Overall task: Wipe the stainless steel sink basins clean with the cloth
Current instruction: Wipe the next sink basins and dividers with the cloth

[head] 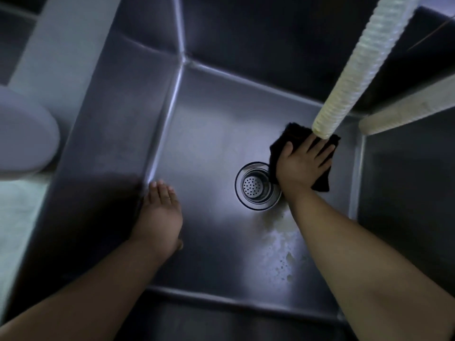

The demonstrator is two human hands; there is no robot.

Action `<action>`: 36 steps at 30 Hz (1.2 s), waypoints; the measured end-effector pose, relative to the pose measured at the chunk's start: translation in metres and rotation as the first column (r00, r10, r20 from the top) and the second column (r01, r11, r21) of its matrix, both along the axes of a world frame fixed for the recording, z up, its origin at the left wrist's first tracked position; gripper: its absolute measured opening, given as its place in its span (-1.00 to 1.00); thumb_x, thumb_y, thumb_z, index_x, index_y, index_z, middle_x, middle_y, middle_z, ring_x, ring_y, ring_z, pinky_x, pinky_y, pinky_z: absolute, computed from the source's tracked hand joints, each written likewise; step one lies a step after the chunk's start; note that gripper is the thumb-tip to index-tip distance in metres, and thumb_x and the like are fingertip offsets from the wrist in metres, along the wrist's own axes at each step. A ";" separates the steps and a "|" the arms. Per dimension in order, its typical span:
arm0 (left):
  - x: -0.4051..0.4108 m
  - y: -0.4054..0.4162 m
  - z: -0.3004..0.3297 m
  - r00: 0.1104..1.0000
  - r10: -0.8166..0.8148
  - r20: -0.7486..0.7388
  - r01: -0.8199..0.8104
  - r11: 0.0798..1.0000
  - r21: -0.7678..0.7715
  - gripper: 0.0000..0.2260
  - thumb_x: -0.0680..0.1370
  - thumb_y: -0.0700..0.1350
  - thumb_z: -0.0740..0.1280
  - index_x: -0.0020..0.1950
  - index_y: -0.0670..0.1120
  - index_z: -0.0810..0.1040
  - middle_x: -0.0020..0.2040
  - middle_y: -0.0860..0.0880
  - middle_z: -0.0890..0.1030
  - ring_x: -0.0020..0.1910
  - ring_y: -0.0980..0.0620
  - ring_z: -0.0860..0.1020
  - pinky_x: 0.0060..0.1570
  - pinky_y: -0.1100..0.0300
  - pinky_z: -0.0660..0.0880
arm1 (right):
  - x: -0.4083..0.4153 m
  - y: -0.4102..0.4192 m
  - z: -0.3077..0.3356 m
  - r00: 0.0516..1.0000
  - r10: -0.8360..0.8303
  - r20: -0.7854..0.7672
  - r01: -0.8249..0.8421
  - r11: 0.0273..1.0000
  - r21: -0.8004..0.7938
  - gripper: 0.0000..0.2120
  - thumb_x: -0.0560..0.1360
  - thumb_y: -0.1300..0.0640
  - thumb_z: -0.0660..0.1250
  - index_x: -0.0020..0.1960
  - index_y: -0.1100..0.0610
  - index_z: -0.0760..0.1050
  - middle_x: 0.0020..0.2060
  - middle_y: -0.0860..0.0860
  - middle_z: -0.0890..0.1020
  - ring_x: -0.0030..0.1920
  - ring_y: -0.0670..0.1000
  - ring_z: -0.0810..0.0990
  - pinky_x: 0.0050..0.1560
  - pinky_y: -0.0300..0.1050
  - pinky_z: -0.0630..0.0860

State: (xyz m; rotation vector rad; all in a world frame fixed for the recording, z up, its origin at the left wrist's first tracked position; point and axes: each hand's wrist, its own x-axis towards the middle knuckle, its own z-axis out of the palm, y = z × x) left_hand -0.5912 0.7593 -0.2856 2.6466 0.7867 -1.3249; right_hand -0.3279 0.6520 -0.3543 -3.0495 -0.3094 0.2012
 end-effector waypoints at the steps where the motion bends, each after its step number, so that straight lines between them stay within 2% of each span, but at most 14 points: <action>1: 0.000 0.000 0.000 1.000 -0.001 0.004 0.001 1.000 -0.004 0.04 0.42 0.21 0.37 0.47 -0.41 -0.18 0.46 -0.47 -0.11 0.47 -0.42 -0.06 0.46 -0.14 -0.04 | 0.002 0.015 -0.003 1.000 0.019 0.007 -0.019 1.000 0.010 -0.32 0.57 -0.12 0.05 0.55 0.21 -0.03 0.52 0.25 0.04 0.52 0.27 -0.05 0.46 0.21 -0.12; 4: 0.000 0.000 -0.002 1.000 -0.005 0.022 0.005 1.000 -0.003 0.04 0.42 0.19 0.37 0.46 -0.44 -0.18 0.45 -0.49 -0.11 0.46 -0.44 -0.05 0.45 -0.17 -0.03 | 0.001 0.062 -0.007 0.994 0.110 0.015 -0.111 0.994 0.026 -0.27 0.52 -0.19 -0.03 0.55 0.20 -0.02 0.52 0.24 0.04 0.52 0.26 -0.05 0.46 0.17 -0.15; 10: 0.001 0.001 -0.003 0.999 0.011 0.040 -0.010 1.000 -0.016 0.03 0.44 0.17 0.37 0.44 -0.46 -0.20 0.43 -0.52 -0.14 0.44 -0.48 -0.09 0.45 -0.22 -0.10 | -0.035 0.143 -0.002 0.911 0.413 0.008 -0.413 0.911 0.010 -0.30 0.53 -0.17 0.05 0.56 0.12 -0.04 0.54 0.19 -0.01 0.53 0.23 -0.10 0.48 0.21 -0.13; 12: 0.001 0.002 -0.005 0.999 0.002 0.042 -0.001 1.000 -0.014 0.04 0.44 0.18 0.36 0.43 -0.47 -0.22 0.43 -0.53 -0.15 0.43 -0.49 -0.10 0.45 -0.24 -0.10 | -0.056 0.163 -0.003 0.829 0.559 -0.013 -0.559 0.829 0.008 -0.31 0.54 -0.19 0.01 0.56 0.08 -0.08 0.54 0.16 -0.04 0.53 0.21 -0.14 0.49 0.20 -0.17; 15: 0.001 0.002 -0.006 1.000 0.007 0.017 -0.006 1.000 -0.017 0.05 0.45 0.20 0.35 0.43 -0.45 -0.26 0.44 -0.50 -0.19 0.44 -0.47 -0.14 0.45 -0.23 -0.14 | -0.078 0.181 -0.002 0.616 0.787 -0.011 -0.787 0.616 0.016 -0.34 0.55 -0.18 -0.03 0.56 0.06 -0.09 0.55 0.14 -0.05 0.53 0.17 -0.15 0.50 0.17 -0.17; 19: 0.000 0.001 -0.009 0.999 0.021 0.027 -0.021 1.000 -0.010 0.06 0.43 0.20 0.36 0.44 -0.44 -0.27 0.45 -0.49 -0.19 0.46 -0.44 -0.16 0.46 -0.21 -0.15 | -0.049 0.188 0.000 0.397 0.918 0.001 -0.918 0.397 0.001 -0.30 0.55 -0.22 -0.03 0.57 0.09 -0.09 0.55 0.08 -0.02 0.54 0.09 -0.12 0.52 0.08 -0.16; 21: -0.001 0.001 -0.010 0.999 0.028 0.026 -0.028 1.000 -0.009 0.07 0.42 0.20 0.36 0.44 -0.43 -0.27 0.45 -0.48 -0.20 0.46 -0.43 -0.17 0.46 -0.20 -0.16 | -0.027 0.184 0.001 0.338 0.941 -0.007 -0.941 0.338 -0.011 -0.31 0.55 -0.24 -0.02 0.57 0.04 -0.08 0.56 0.03 0.00 0.54 0.06 -0.11 0.52 0.05 -0.17; 22: -0.002 0.001 -0.010 0.999 0.035 0.022 -0.034 0.999 -0.010 0.07 0.42 0.21 0.36 0.45 -0.42 -0.27 0.45 -0.47 -0.21 0.46 -0.42 -0.18 0.46 -0.19 -0.17 | -0.017 0.177 0.001 0.344 0.939 -0.004 -0.939 0.344 -0.026 -0.32 0.55 -0.25 -0.01 0.56 0.02 -0.06 0.55 0.02 0.01 0.55 0.05 -0.10 0.52 0.04 -0.16; 25: -0.002 0.001 -0.010 0.999 0.039 0.020 -0.039 0.999 -0.004 0.08 0.41 0.22 0.37 0.46 -0.41 -0.25 0.46 -0.46 -0.20 0.47 -0.40 -0.17 0.47 -0.15 -0.19 | 0.020 0.140 -0.003 0.442 0.897 0.005 -0.896 0.442 -0.038 -0.33 0.53 -0.25 0.00 0.56 0.00 0.01 0.55 0.02 0.05 0.54 0.06 -0.05 0.51 0.04 -0.12; 30: -0.001 -0.001 -0.008 0.998 0.055 0.010 -0.055 0.998 0.005 0.09 0.39 0.26 0.37 0.48 -0.36 -0.23 0.48 -0.42 -0.19 0.49 -0.36 -0.17 0.46 -0.08 -0.17 | 0.079 0.045 0.003 0.575 0.818 0.007 -0.818 0.575 0.003 -0.31 0.52 -0.28 -0.08 0.54 0.07 0.14 0.51 0.12 0.17 0.52 0.17 0.10 0.49 0.07 -0.04; 34: 0.000 -0.003 -0.009 0.999 0.037 0.005 -0.037 0.999 0.018 0.11 0.37 0.29 0.37 0.49 -0.36 -0.21 0.49 -0.41 -0.16 0.50 -0.34 -0.13 0.48 -0.07 -0.13 | 0.088 -0.022 0.010 0.754 0.656 0.022 -0.656 0.754 0.030 -0.32 0.51 -0.18 -0.01 0.53 0.15 0.13 0.48 0.21 0.22 0.48 0.26 0.15 0.46 0.19 0.08; 36: 0.000 -0.003 -0.008 0.999 0.033 0.013 -0.034 0.999 0.023 0.11 0.36 0.29 0.37 0.49 -0.36 -0.20 0.49 -0.41 -0.15 0.50 -0.33 -0.11 0.48 -0.06 -0.12 | 0.082 -0.044 0.010 0.815 0.579 0.016 -0.579 0.815 -0.002 -0.32 0.50 -0.17 -0.03 0.51 0.18 0.15 0.46 0.25 0.25 0.46 0.28 0.16 0.47 0.19 0.06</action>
